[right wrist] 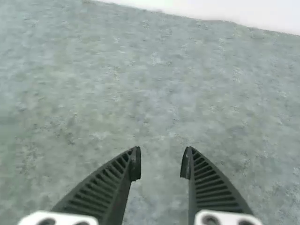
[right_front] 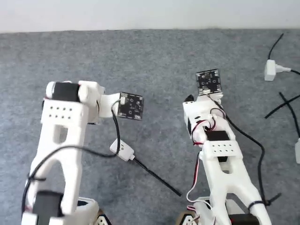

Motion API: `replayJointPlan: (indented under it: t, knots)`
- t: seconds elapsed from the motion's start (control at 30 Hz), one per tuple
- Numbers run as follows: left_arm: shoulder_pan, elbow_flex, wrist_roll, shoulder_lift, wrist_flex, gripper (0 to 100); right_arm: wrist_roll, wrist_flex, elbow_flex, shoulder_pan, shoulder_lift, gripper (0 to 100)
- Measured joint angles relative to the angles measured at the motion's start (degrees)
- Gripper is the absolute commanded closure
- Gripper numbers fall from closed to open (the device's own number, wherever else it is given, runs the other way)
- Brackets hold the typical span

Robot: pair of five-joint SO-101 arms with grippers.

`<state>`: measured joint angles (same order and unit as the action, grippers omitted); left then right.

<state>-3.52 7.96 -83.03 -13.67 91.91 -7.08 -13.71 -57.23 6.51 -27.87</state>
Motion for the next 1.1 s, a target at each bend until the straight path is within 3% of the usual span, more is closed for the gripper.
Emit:
replayJointPlan:
  t: [0.17,0.47,0.67,1.1]
  knots:
    - [-3.7,0.0,5.5,-5.8,0.7,99,0.0,-0.6,-0.4,3.0,-11.4,83.6]
    - [-10.9,0.0,14.9,-12.8,2.4,99,0.0,-1.8,-6.2,18.2,-45.5,83.6]
    - [-17.3,-1.1,21.2,-18.2,3.3,99,0.0,-6.6,-10.3,21.7,-59.4,83.6]
    - [-18.5,-7.6,27.8,-14.6,3.3,99,0.0,-17.8,-12.3,25.1,-74.9,83.7]
